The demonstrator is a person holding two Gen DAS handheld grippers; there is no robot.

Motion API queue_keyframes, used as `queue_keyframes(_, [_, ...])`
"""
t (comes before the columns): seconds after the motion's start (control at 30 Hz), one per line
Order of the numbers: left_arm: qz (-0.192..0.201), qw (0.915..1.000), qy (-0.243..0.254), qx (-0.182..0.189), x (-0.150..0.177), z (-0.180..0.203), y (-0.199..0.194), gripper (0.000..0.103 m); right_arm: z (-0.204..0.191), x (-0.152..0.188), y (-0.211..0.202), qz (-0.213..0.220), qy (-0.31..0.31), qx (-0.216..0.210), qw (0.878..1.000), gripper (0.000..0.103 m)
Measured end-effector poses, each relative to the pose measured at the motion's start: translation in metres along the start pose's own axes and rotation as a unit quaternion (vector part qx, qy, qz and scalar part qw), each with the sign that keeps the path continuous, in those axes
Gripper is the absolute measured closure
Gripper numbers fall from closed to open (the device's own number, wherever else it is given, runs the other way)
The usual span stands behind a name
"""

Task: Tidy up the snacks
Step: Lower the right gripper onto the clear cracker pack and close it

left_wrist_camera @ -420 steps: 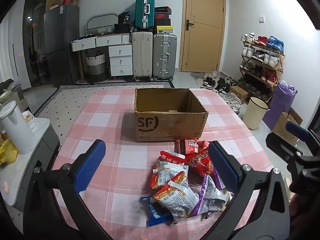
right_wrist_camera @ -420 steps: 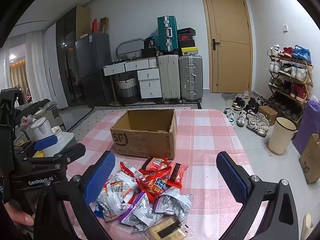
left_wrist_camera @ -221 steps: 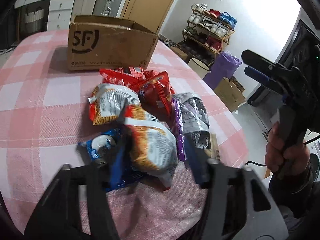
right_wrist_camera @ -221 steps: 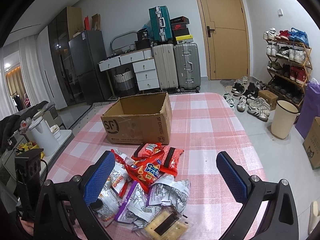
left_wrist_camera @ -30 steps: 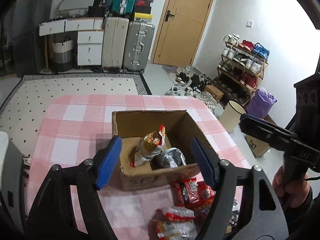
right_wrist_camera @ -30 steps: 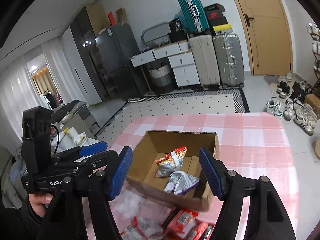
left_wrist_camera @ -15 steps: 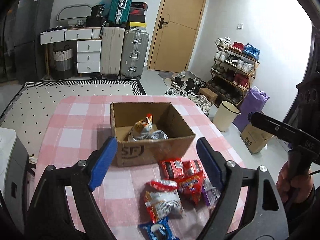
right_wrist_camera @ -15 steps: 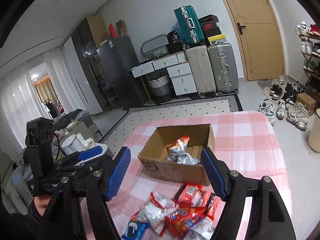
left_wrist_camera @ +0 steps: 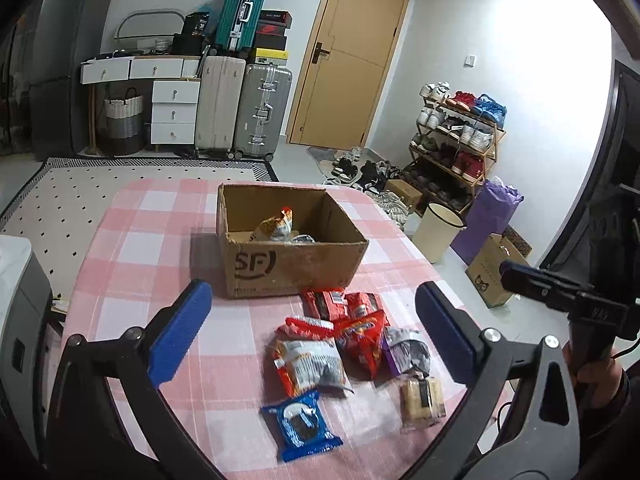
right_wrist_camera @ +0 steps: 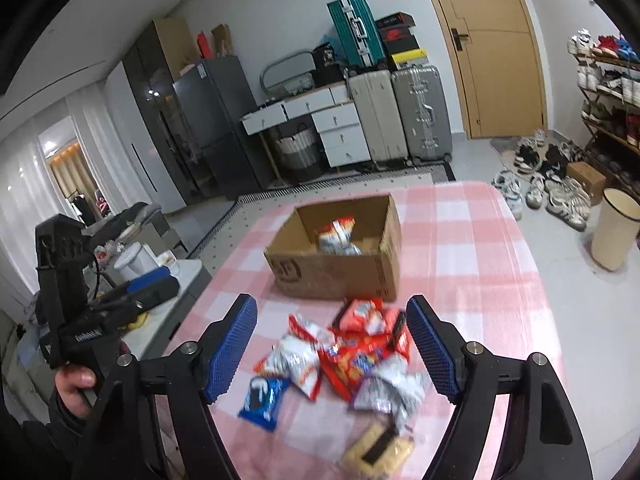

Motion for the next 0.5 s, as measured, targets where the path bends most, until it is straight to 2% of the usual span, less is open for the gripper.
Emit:
queue_keyframes(0.23, [-0.023,0.9997,-0.010,0.005,0.033,-0.005,-0.003,0.002,0.014,0.055,-0.009,-0.046,0.003,0.016,0.999,0.022])
queue_keyframes(0.4, [-0.044,0.9984,-0.023,0.025,0.064,-0.003,0.006,0.001,0.018,0.087,-0.004,-0.071,-0.016,0.019,0.997,0.022])
queue_keyframes(0.5, [-0.056,0.9977,-0.023,0.030,0.080,0.001,0.010,0.001,0.021,0.104,-0.002,-0.081,-0.020,0.016,0.996,0.018])
Point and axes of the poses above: each gripper's, at about its wrist camera, not at the fingertips, and y roughly the way its jaws point, z to its right, x to its underside, the point moved 6 cm from there along y, roughly the way its jaws point, and after that the axes turned 15 degrees about z, right-handed, at the moved point
